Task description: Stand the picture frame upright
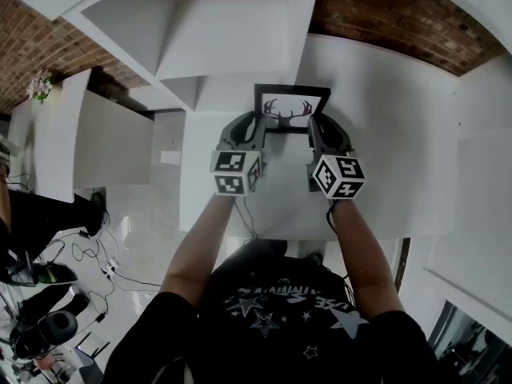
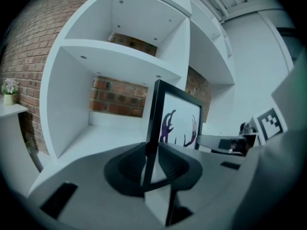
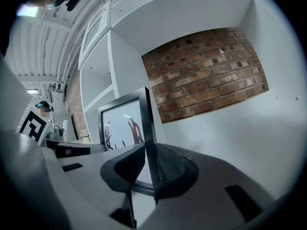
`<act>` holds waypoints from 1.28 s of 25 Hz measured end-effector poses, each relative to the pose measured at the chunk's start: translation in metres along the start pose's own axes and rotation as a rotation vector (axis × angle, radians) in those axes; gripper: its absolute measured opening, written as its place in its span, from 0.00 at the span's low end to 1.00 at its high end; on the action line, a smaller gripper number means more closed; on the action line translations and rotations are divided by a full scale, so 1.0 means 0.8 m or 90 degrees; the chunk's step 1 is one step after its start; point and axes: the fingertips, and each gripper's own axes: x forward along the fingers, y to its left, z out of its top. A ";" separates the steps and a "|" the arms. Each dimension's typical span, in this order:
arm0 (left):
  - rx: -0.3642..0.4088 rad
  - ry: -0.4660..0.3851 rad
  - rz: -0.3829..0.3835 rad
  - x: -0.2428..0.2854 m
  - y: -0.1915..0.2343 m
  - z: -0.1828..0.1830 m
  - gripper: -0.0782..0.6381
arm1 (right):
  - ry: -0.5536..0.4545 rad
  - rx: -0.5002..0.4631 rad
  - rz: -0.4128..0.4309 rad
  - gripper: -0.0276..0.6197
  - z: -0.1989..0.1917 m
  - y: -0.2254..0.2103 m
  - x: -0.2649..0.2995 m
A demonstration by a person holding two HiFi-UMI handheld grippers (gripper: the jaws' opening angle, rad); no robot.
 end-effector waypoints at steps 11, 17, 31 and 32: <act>-0.008 0.009 0.005 0.012 0.012 -0.006 0.23 | 0.003 -0.014 0.006 0.17 -0.004 0.002 0.010; -0.011 0.009 0.006 0.014 0.014 -0.007 0.23 | 0.001 -0.023 0.006 0.17 -0.005 0.003 0.010; 0.029 0.017 -0.015 0.017 0.001 -0.005 0.32 | 0.038 -0.047 0.014 0.22 -0.013 0.009 0.014; 0.033 0.015 -0.016 0.017 0.000 -0.003 0.33 | 0.040 -0.048 0.013 0.23 -0.014 0.009 0.014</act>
